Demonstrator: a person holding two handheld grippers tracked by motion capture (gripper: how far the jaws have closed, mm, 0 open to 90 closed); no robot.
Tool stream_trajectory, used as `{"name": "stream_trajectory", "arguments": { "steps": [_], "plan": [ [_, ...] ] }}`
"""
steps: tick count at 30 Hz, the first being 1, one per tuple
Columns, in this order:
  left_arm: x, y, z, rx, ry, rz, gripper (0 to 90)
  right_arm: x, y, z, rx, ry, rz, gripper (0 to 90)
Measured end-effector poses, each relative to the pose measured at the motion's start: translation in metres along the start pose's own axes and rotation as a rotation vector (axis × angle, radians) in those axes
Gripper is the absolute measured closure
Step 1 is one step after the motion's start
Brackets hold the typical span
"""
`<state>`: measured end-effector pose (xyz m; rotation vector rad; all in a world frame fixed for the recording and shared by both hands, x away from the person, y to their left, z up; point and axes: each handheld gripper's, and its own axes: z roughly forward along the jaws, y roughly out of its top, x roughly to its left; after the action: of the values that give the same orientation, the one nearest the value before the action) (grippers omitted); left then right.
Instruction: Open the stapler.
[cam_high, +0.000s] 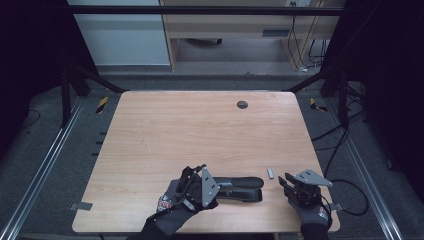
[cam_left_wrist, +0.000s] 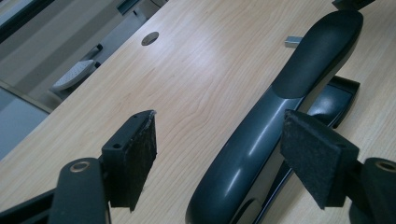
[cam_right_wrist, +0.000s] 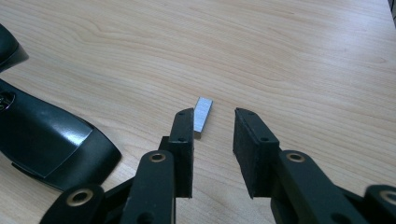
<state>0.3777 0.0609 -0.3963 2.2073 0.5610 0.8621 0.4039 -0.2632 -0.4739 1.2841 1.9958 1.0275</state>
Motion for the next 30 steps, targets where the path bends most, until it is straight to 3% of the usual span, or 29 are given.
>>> {"name": "stream_trajectory", "arguments": {
  "steps": [8,30],
  "plan": [
    [-0.012,0.008,0.005,0.003,0.005,0.050,25.4,0.001,0.000,0.000,0.003,0.016,0.004,74.1],
    [-0.029,0.016,0.018,0.029,-0.001,0.108,23.8,0.004,0.001,-0.001,0.016,0.042,-0.009,87.1]
  ]
}}
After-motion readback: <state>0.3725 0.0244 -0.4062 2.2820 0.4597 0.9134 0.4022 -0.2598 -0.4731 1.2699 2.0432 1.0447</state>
